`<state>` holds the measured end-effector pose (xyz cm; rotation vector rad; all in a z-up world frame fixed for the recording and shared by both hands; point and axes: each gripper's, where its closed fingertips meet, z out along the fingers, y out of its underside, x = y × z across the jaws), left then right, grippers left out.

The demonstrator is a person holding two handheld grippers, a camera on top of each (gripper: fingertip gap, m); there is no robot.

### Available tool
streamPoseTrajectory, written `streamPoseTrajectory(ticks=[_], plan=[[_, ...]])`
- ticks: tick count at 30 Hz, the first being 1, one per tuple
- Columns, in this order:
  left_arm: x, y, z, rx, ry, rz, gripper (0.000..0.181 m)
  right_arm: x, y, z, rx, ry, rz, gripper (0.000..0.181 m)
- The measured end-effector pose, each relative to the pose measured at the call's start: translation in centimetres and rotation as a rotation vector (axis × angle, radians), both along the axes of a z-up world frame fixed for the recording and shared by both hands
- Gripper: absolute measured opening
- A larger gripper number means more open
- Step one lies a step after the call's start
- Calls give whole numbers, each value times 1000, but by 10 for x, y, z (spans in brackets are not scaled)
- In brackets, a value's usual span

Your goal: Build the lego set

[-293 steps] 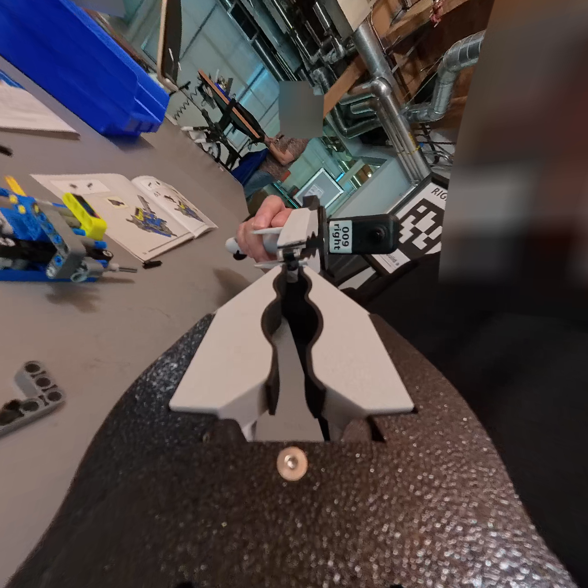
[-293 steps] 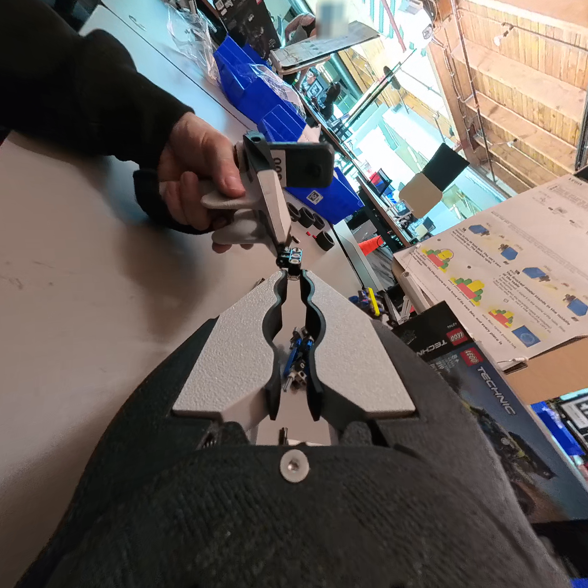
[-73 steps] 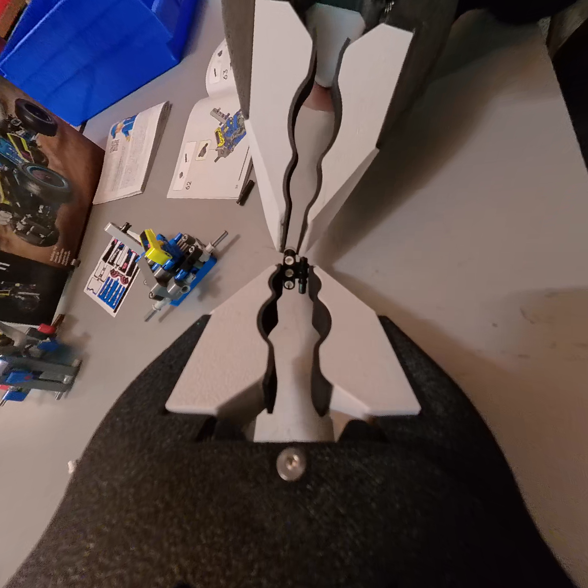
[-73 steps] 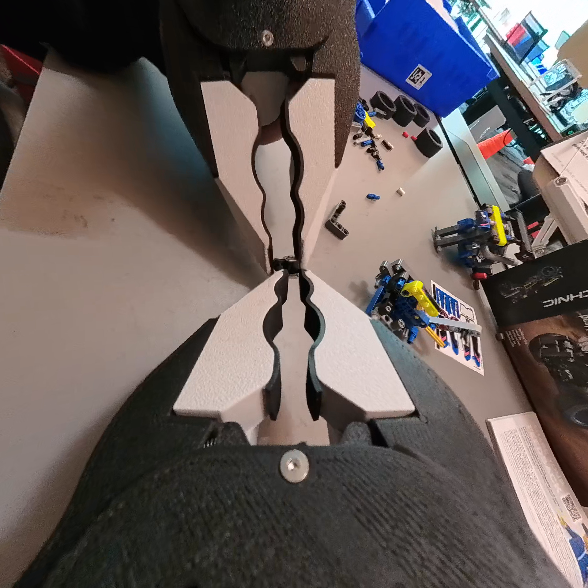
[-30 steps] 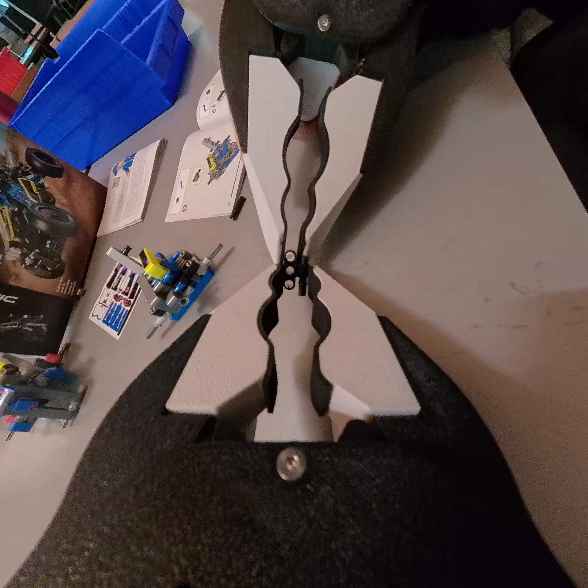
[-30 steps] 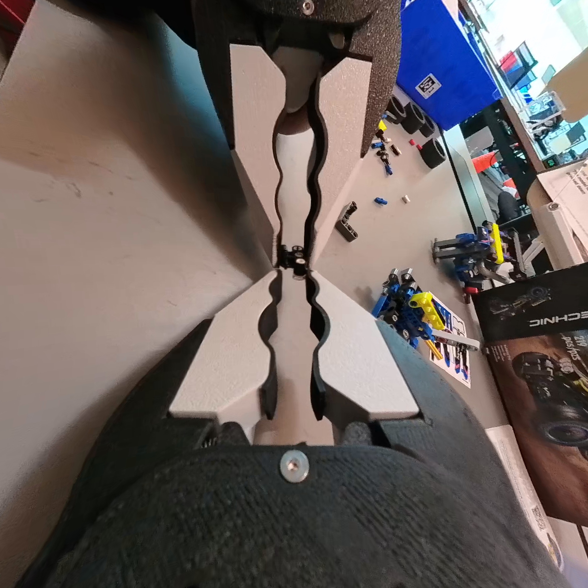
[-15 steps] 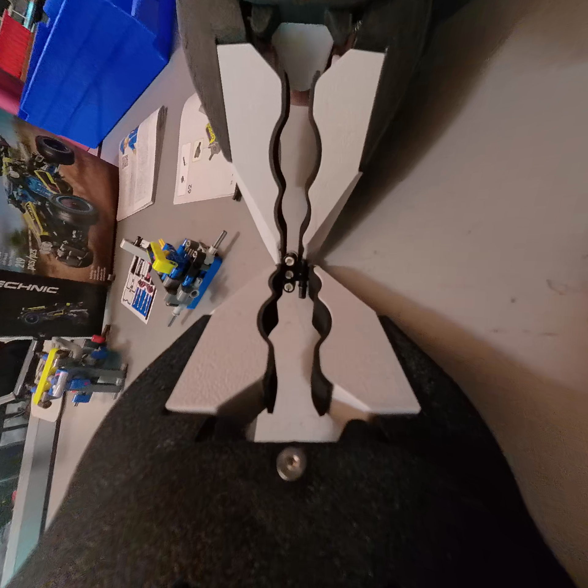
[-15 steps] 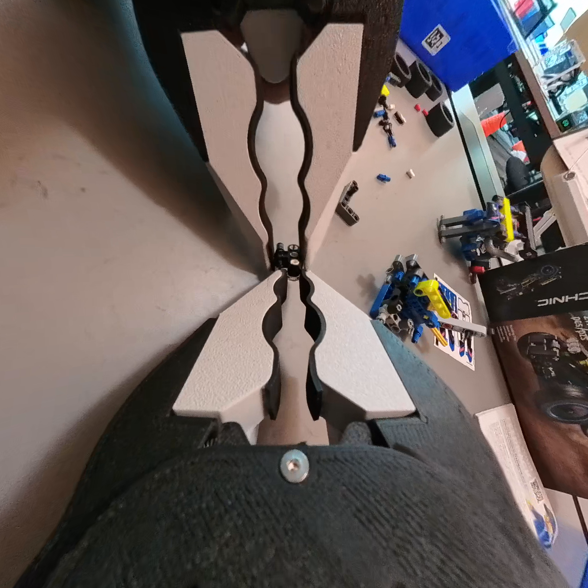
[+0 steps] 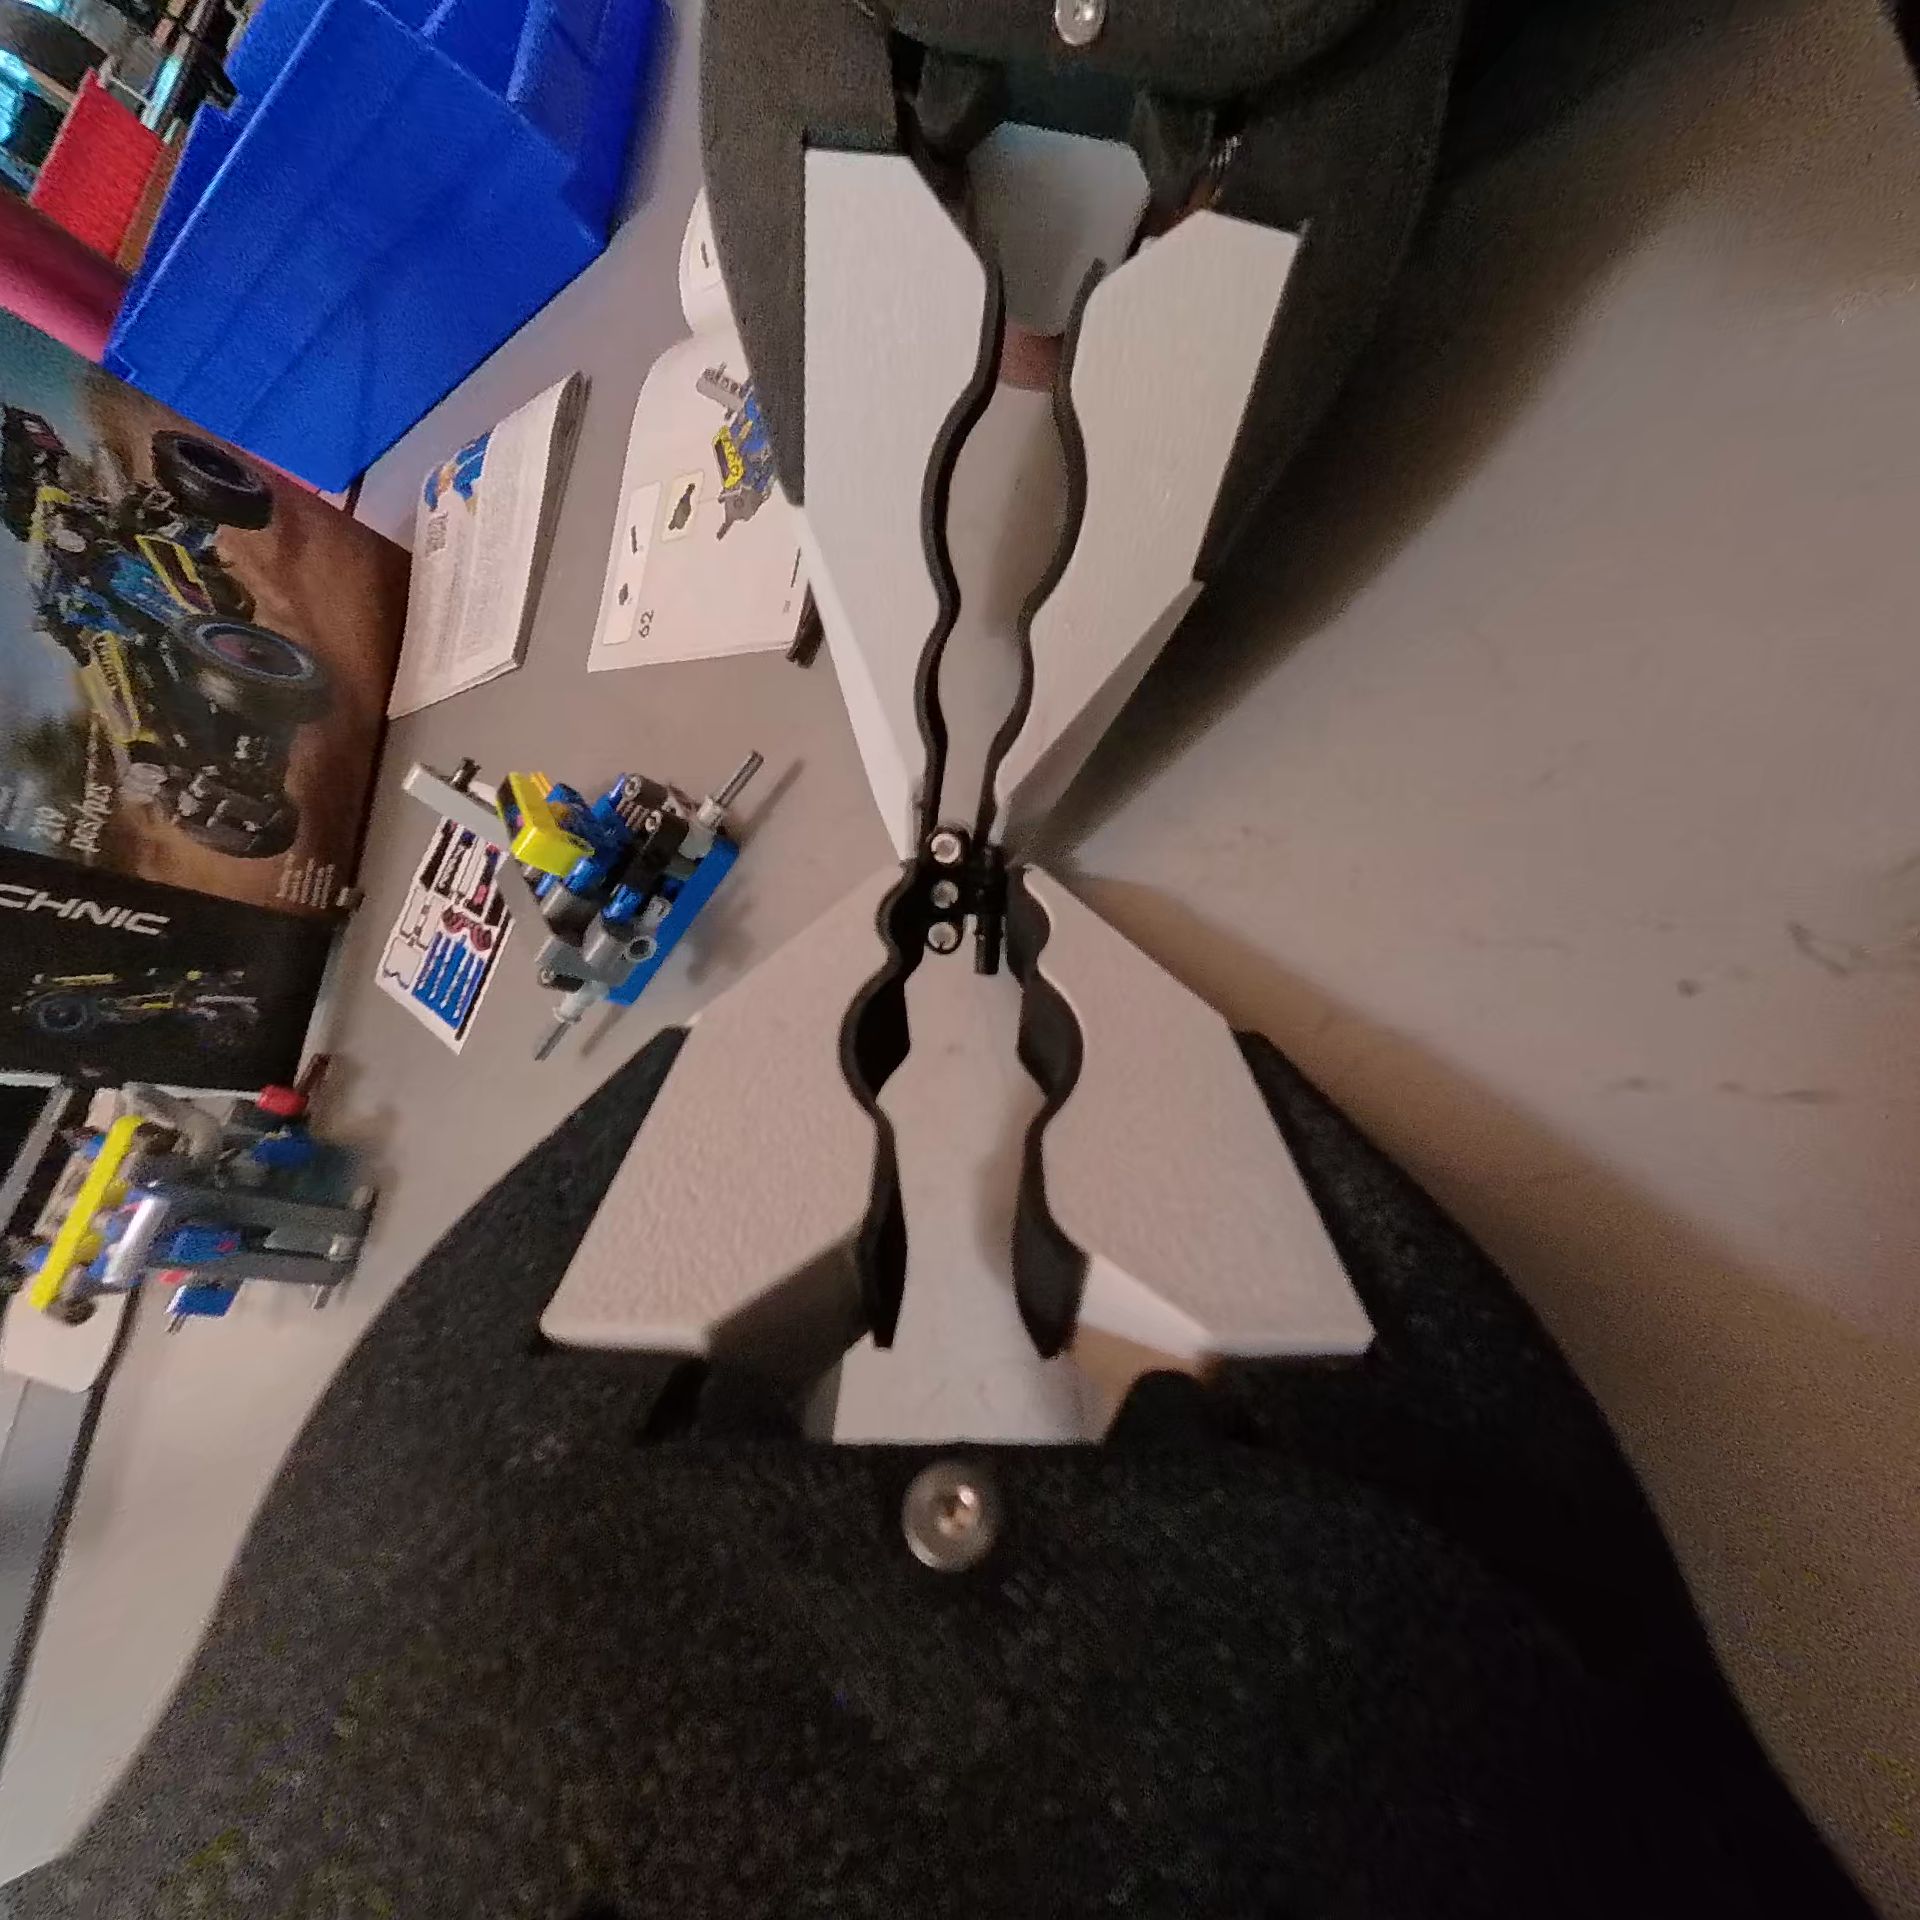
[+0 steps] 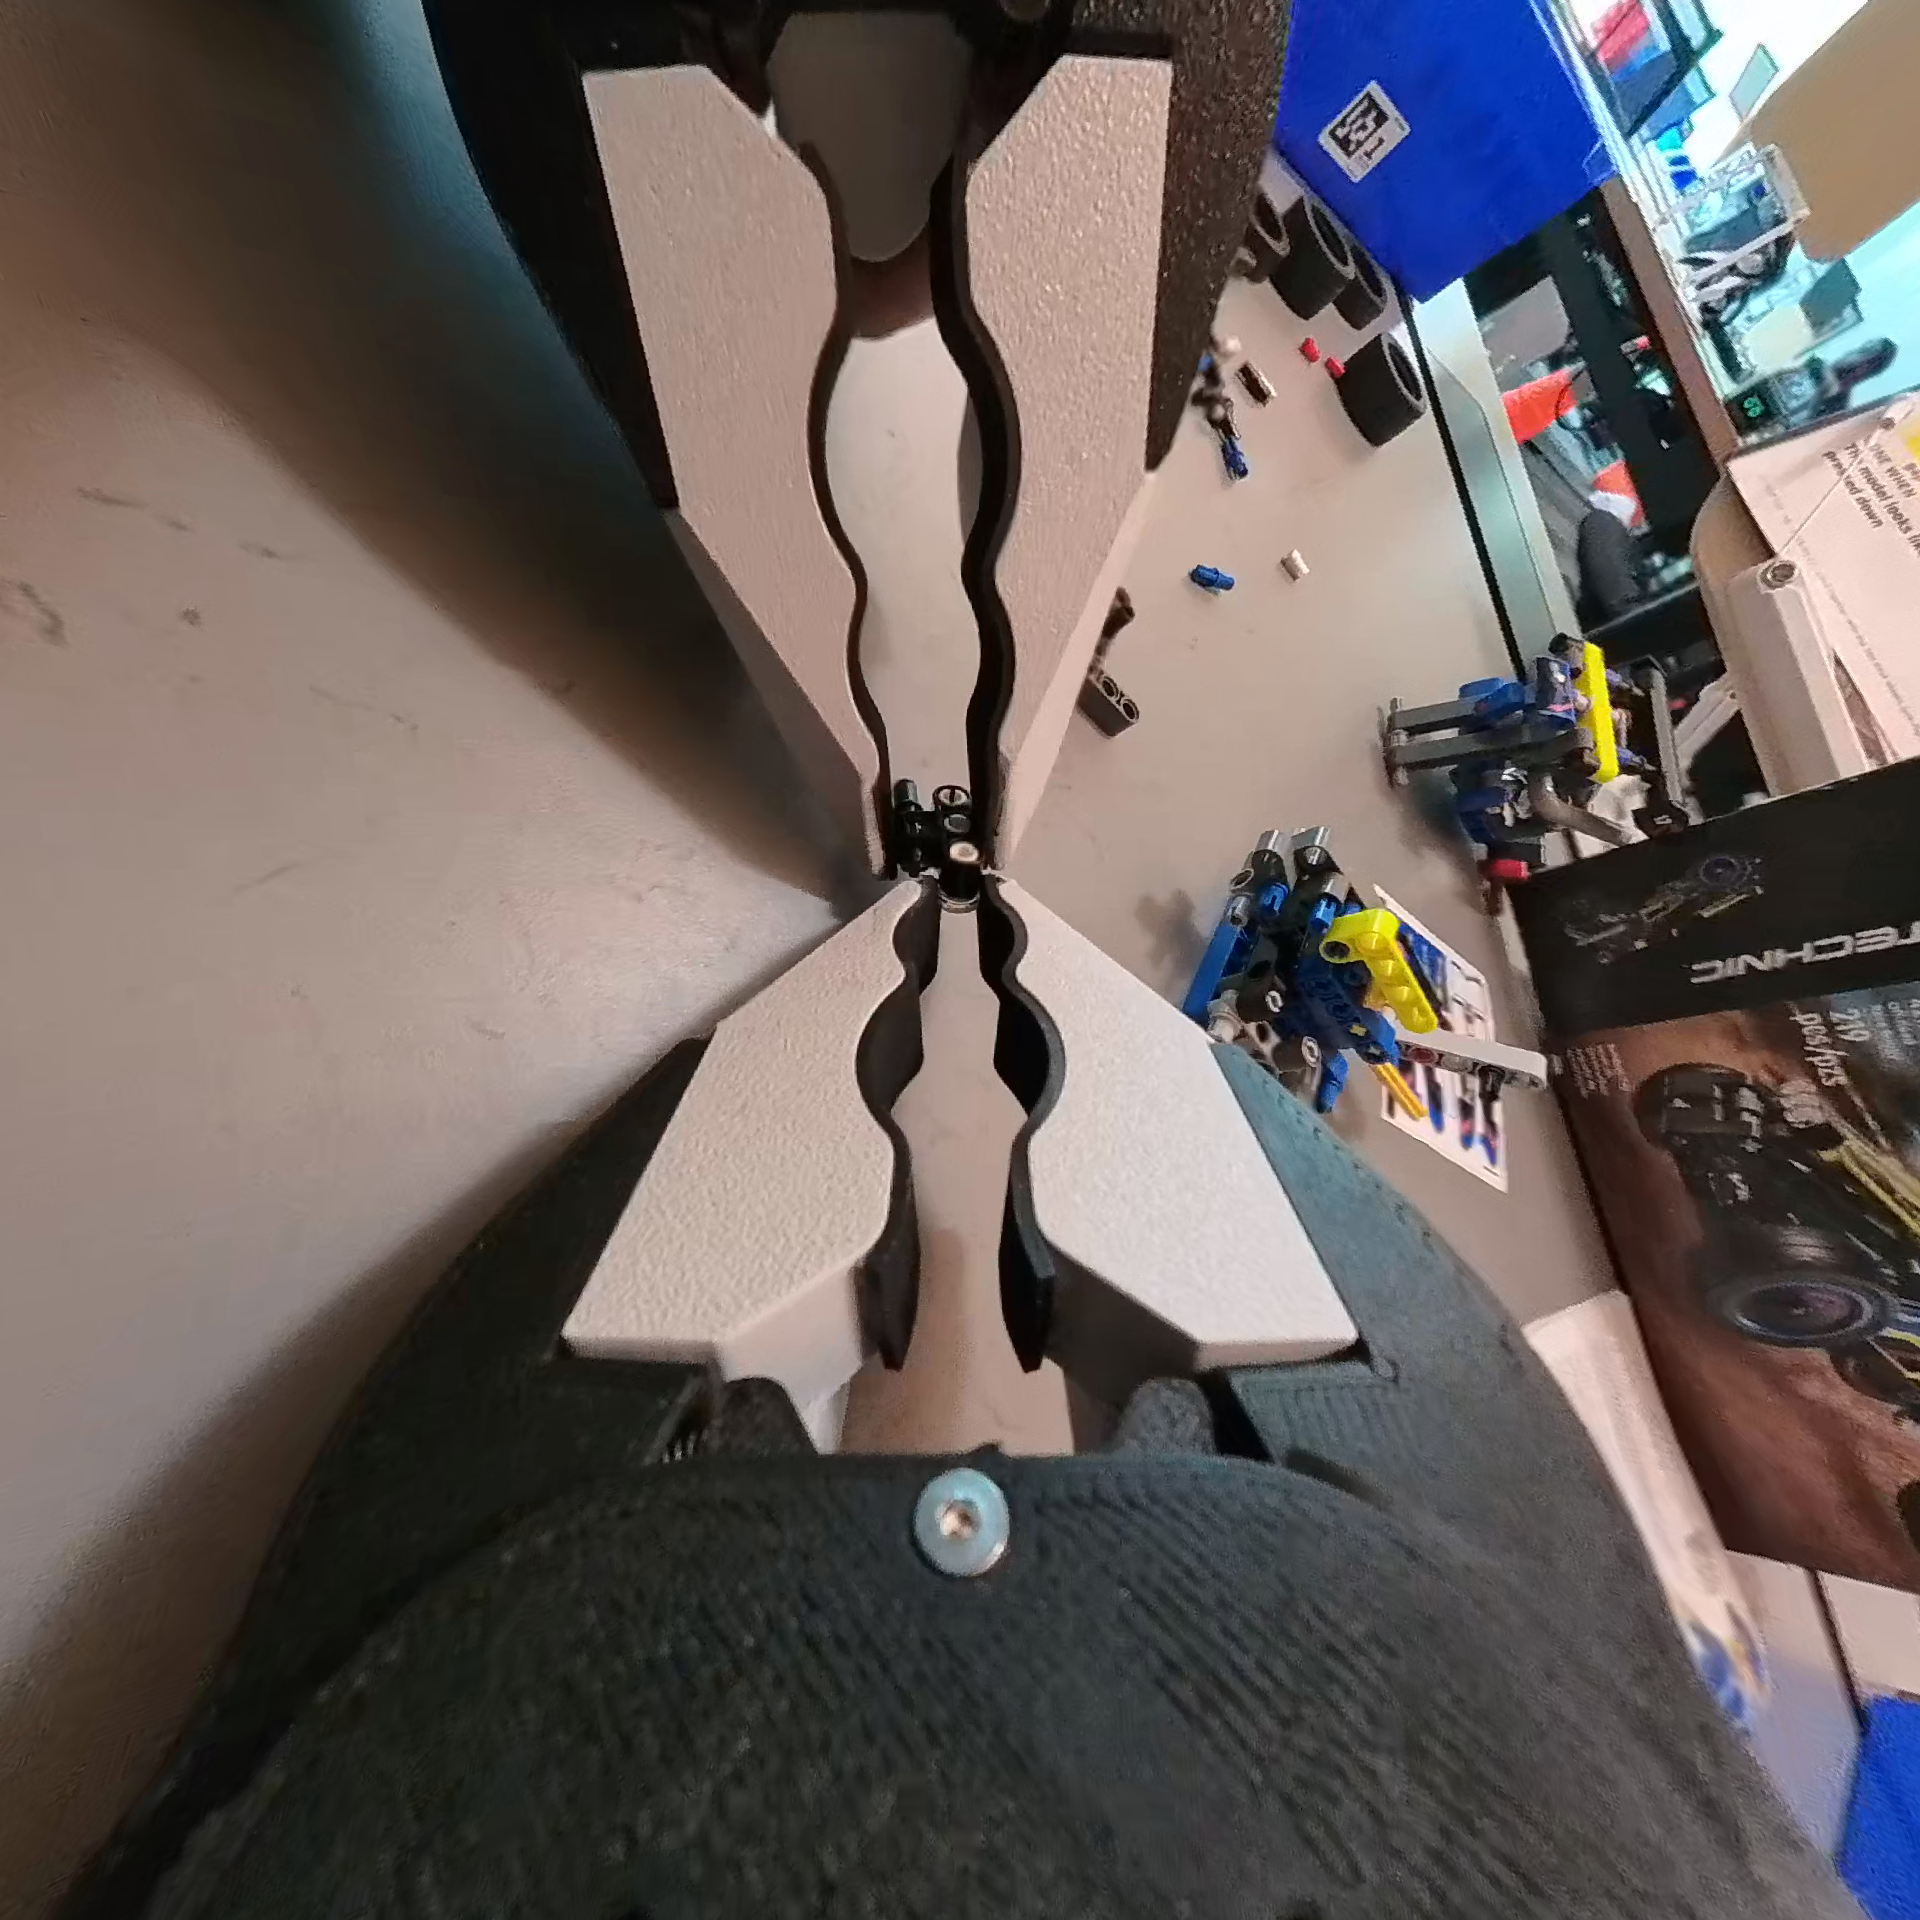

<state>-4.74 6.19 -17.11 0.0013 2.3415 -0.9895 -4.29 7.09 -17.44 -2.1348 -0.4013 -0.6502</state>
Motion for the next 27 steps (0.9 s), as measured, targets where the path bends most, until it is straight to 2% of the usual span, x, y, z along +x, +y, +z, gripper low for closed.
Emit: streamPoseTrajectory(ticks=[4,8,11,21,27], plan=[[1,2,-2,3,15,12,12,-3,-5,5,32,80,22,8],[0,1,2,-50,41,7,12,4,-21,25,124,190,14,6],[-1,-1,6,-70,36,-5,12,-3,-21,20,79,235,44,9],[-6,-4,11,-106,47,-36,12,-11,-5,15,63,132,83,7],[-5,-2,4,-68,56,-24,12,-8,-1,8,47,37,68,8]])
